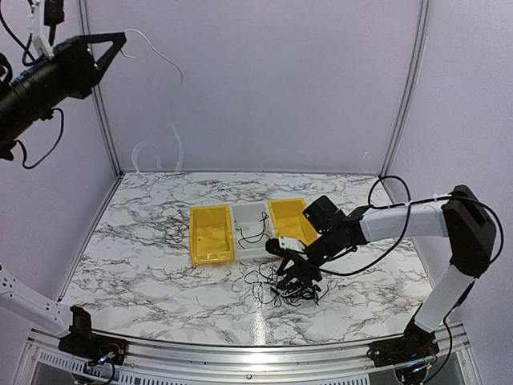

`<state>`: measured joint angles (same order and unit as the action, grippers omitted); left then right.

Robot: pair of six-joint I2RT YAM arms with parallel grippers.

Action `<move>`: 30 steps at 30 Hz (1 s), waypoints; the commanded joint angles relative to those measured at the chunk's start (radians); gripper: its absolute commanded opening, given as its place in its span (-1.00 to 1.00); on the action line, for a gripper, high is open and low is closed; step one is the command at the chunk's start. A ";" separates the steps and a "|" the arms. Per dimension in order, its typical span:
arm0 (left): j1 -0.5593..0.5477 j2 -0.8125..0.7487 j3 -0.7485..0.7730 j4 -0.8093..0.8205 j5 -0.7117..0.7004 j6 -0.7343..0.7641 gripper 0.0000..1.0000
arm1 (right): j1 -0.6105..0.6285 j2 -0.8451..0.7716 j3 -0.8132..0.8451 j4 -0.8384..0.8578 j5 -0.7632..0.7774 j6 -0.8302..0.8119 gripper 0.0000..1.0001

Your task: Untangle the cables

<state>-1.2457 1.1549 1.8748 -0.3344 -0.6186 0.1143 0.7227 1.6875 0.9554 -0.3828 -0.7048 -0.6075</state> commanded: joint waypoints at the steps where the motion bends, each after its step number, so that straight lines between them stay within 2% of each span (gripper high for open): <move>1: -0.004 -0.035 -0.168 0.078 -0.065 0.017 -1.00 | -0.044 -0.177 0.071 -0.085 0.055 -0.039 0.14; 4: -0.001 -0.071 -0.287 0.138 -0.095 -0.002 -1.00 | -0.099 -0.319 0.046 -0.083 0.073 -0.038 0.26; 8: 0.016 -0.077 -0.371 0.149 -0.115 -0.025 -1.00 | -0.176 -0.503 -0.016 -0.050 0.130 -0.025 0.38; 14: 0.102 -0.070 -0.470 0.175 -0.009 -0.092 -1.00 | -0.378 -0.682 -0.227 0.157 0.063 0.079 0.56; 17: 0.153 -0.063 -0.499 0.179 0.042 -0.108 -1.00 | -0.419 -0.707 -0.261 0.197 0.132 0.083 0.55; 30: 0.357 -0.054 -0.781 0.364 0.123 -0.182 -1.00 | -0.471 -0.697 -0.282 0.209 0.195 0.037 0.54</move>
<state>-0.9493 1.0916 1.1343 -0.0792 -0.5373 -0.0368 0.2653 0.9997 0.6758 -0.2020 -0.5350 -0.5552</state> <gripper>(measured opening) 0.016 0.769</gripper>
